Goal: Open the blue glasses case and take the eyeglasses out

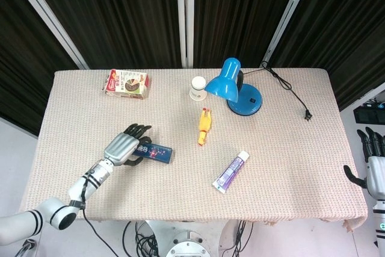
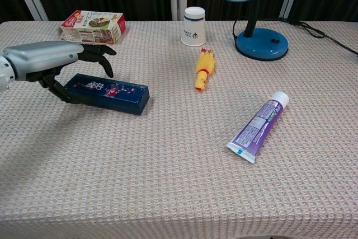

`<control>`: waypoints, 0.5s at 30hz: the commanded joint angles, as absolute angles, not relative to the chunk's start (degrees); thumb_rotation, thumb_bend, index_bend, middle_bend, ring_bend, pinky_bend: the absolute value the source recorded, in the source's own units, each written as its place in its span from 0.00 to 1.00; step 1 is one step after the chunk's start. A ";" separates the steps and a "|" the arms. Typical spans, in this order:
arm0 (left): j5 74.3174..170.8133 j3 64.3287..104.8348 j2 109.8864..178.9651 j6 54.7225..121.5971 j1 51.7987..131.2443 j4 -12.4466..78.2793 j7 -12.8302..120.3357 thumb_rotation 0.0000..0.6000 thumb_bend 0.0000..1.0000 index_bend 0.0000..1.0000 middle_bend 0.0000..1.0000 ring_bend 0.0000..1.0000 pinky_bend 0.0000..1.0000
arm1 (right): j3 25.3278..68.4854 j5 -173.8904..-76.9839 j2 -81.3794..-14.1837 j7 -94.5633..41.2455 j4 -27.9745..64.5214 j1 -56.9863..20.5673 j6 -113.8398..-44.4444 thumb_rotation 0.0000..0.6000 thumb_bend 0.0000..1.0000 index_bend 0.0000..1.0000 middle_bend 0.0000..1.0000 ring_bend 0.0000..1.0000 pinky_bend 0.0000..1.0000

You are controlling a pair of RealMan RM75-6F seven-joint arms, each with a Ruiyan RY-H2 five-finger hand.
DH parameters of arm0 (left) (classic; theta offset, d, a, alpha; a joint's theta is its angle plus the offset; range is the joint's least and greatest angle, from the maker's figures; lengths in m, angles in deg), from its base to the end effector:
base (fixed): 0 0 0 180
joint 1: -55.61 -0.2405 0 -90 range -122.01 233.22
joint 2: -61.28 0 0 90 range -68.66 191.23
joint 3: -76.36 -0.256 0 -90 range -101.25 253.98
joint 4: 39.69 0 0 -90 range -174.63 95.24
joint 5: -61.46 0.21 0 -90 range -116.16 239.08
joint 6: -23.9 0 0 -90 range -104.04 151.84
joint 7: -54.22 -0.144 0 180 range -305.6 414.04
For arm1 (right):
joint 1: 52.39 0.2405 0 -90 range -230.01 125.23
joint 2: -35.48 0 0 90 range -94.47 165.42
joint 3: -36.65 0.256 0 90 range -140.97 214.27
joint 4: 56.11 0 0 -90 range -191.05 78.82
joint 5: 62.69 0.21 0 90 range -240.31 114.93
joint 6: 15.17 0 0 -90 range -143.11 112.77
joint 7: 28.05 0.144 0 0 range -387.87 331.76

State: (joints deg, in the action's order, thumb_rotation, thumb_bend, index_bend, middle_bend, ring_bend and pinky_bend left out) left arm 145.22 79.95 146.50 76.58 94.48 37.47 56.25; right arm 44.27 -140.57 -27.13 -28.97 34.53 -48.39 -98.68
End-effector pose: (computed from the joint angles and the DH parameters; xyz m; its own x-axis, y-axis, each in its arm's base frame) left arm -0.1948 0.3261 -0.0101 0.4581 0.3337 0.8239 0.8316 -0.4882 -0.2647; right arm -0.3339 -0.1925 0.1880 0.4405 0.0497 0.8964 -0.8911 0.1452 0.4299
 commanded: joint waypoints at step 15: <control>144.94 79.51 146.75 76.16 95.26 37.04 57.69 1.00 0.37 0.34 0.02 0.00 0.00 | 44.14 -140.27 -27.53 -29.22 34.14 -48.14 -97.92 1.00 0.21 0.00 0.00 0.00 0.00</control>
